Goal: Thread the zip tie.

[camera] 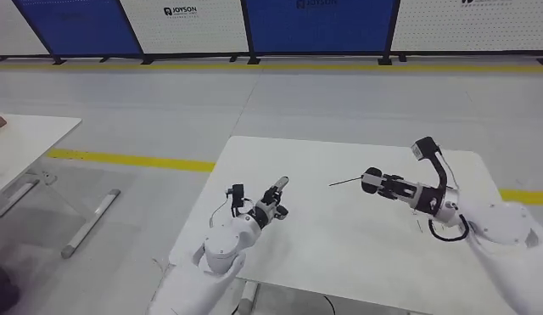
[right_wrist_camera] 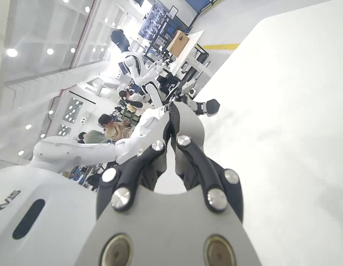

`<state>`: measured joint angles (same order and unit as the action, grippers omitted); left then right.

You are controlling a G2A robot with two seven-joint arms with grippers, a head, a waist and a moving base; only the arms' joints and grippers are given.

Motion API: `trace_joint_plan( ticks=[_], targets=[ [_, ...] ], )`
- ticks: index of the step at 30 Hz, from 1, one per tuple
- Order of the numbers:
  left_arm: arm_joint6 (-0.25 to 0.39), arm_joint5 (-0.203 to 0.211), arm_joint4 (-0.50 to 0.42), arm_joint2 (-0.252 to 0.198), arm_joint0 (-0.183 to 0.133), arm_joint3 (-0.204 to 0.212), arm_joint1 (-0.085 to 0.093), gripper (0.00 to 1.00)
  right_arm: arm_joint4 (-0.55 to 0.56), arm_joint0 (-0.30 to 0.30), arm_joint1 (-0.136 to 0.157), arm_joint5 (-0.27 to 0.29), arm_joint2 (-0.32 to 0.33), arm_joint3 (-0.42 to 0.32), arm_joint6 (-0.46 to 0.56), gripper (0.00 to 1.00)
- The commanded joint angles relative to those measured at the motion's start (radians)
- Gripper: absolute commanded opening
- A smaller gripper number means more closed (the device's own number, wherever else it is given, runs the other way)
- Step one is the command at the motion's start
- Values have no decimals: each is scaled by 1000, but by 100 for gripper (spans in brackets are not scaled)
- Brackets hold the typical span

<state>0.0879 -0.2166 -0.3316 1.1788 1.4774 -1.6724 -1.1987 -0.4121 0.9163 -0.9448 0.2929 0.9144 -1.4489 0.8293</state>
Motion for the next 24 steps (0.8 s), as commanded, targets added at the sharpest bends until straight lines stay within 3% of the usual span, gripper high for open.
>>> trace_joint_plan(
  ticks=[1,3,13,14,16,20,22,24],
  targets=[
    [-4,13,14,-43,-31,40,-7,100,8,-38,-25,-20,-62,41,-21,0],
    [-41,42,-4,-69,-66,85,-19,100,-16,-68,-48,-36,-105,84,-15,0],
    [-33,54,-9,-69,-65,81,-19,100,-16,-68,-48,-36,-105,84,-15,0],
    [-20,76,-27,-63,-61,72,-20,100,-21,-57,-49,-36,-102,83,-41,0],
    [-14,167,-88,-39,-35,50,-21,100,-66,-34,-58,-13,-98,87,-91,0],
    [45,287,-102,-32,3,30,-19,100,-75,-28,-87,11,-133,124,-182,0],
    [53,337,-104,-45,15,23,-22,100,-101,-33,-111,4,-168,154,-219,0],
    [55,342,-104,-48,15,22,-22,100,-103,-35,-114,2,-173,159,-223,0]
  ],
)
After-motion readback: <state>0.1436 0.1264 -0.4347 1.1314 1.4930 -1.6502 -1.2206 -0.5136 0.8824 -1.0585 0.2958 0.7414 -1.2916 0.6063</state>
